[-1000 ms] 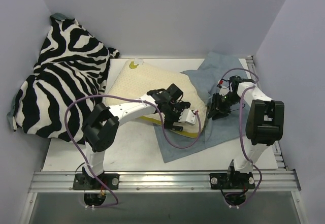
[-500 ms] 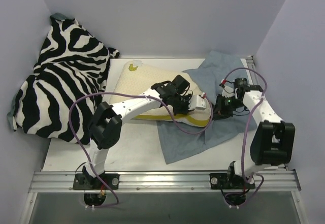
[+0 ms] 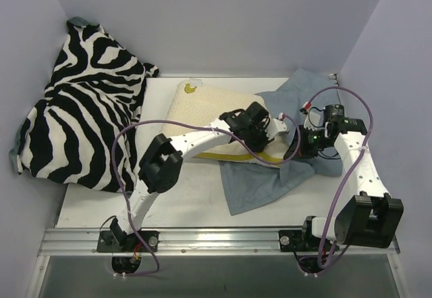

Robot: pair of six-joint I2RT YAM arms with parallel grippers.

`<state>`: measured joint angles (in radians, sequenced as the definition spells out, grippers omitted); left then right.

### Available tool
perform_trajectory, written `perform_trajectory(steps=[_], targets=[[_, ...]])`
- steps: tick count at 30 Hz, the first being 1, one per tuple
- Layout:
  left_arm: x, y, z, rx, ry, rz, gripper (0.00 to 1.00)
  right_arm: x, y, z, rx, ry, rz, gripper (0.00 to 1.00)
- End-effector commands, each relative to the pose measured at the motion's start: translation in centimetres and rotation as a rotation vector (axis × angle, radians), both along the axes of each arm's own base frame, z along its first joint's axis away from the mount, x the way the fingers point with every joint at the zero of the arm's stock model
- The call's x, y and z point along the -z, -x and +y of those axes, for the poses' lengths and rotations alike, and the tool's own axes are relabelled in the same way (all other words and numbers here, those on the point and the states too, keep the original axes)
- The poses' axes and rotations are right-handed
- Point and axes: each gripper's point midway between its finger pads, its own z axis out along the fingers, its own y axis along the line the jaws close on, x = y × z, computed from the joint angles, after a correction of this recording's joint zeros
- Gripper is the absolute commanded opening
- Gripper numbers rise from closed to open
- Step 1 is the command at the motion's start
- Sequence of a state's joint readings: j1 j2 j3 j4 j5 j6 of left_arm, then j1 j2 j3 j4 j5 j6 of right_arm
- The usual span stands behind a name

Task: Put the pillow into the pillowcase

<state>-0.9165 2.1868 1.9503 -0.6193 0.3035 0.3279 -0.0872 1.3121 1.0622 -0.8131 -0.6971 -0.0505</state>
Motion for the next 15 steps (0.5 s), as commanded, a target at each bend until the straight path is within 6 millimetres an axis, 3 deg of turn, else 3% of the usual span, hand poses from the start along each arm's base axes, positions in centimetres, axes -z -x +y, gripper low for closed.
perform_trajectory(steps=[1,4,5,7,9,10,11,13,14,15], targets=[[2.1,-4.3,-1.6,-0.193,0.014,-0.060,0.00,-3.8,1.4,1.5,-0.031,-0.099,-0.034,0.00],[2.0,-6.0,-2.5,-0.291,0.047,-0.031,0.00,-3.9,1.9,1.8,-0.033,-0.130,-0.007,0.00],[1.6,-5.6,-3.2,-0.312,0.092,0.046,0.00,-3.8,2.1,2.0,-0.034,-0.137,0.001,0.00],[-0.6,-5.9,-3.7,-0.326,0.203,0.148,0.00,-3.0,2.0,1.9,-0.027,-0.141,0.034,0.00],[-2.5,-4.5,-4.5,-0.332,0.317,0.308,0.00,-1.5,1.3,1.9,-0.007,-0.149,0.073,0.00],[-4.5,-4.6,-4.3,-0.321,0.394,0.323,0.00,-0.7,0.8,1.8,0.006,-0.141,0.083,0.00],[-5.3,-3.8,-4.2,-0.316,0.428,0.378,0.01,0.2,-0.4,1.8,0.036,-0.141,0.070,0.00],[-9.7,-1.8,-4.2,-0.195,0.539,0.385,0.14,1.9,-1.9,1.5,0.075,-0.132,0.101,0.00],[-8.3,-0.6,-3.5,-0.188,0.517,0.422,0.21,2.3,-3.2,1.3,0.085,-0.127,0.078,0.00],[-9.3,0.0,-3.3,-0.150,0.548,0.419,0.28,3.1,-4.1,1.2,0.110,-0.126,0.106,0.00]])
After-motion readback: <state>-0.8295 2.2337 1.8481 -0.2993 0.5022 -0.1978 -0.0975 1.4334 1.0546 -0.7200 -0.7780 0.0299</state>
